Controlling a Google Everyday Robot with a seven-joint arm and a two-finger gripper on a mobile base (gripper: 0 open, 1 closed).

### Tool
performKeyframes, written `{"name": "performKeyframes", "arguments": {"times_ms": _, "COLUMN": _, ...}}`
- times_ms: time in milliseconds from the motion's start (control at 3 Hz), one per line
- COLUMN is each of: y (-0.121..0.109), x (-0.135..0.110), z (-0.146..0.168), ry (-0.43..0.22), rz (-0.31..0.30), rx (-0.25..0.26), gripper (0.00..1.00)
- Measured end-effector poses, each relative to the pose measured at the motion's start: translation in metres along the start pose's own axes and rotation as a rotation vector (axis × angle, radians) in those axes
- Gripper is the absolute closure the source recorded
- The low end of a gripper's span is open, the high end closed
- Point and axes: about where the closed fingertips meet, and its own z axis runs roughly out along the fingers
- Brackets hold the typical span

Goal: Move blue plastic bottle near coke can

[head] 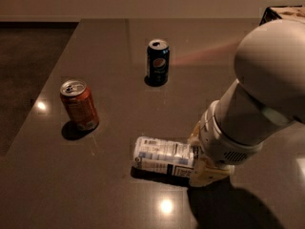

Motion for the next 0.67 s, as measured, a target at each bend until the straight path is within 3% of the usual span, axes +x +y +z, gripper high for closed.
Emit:
{"name": "performKeyframes", "arguments": {"times_ms": 333, "y": 0.003, "x": -0.008, "z": -0.002, "ry": -0.007, "rz": 0.0, "rx": -0.009, "gripper": 0.65}}
{"name": "performKeyframes", "arguments": {"times_ms": 667, "y": -0.009, "x": -0.021, "z": -0.012, "ry": -0.002, "rz": -0.004, "rx": -0.004, "gripper": 0.87}}
